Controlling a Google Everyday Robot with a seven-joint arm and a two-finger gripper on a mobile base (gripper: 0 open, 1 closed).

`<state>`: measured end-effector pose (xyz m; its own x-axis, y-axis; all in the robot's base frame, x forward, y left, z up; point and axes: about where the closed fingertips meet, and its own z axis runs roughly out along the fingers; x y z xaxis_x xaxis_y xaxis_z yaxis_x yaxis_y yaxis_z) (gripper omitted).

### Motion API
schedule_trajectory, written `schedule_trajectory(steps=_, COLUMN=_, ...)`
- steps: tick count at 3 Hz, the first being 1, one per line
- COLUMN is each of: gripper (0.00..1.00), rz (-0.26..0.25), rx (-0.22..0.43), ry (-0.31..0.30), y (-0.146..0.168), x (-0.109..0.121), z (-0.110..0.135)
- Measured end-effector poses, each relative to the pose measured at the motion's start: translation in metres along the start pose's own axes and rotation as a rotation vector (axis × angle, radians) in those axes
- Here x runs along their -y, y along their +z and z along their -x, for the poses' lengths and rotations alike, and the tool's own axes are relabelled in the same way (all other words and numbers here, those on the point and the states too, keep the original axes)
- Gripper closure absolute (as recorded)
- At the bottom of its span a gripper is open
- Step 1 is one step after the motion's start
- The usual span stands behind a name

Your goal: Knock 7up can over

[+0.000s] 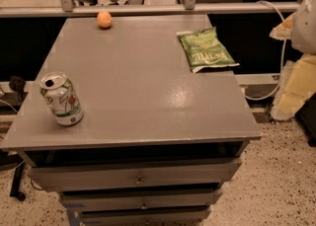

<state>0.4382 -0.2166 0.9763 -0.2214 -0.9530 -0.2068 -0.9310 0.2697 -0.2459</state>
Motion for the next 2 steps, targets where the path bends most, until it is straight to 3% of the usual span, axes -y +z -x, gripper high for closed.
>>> schedule_trajectory(steps=1, gripper=0.0, rz=0.0, rx=0.0, ry=0.0, y=0.0, x=0.0, z=0.0)
schedule_trajectory(steps=2, gripper=0.0, rz=-0.002, rx=0.044, ry=0.014, y=-0.0004, x=0.0027, z=0.0069)
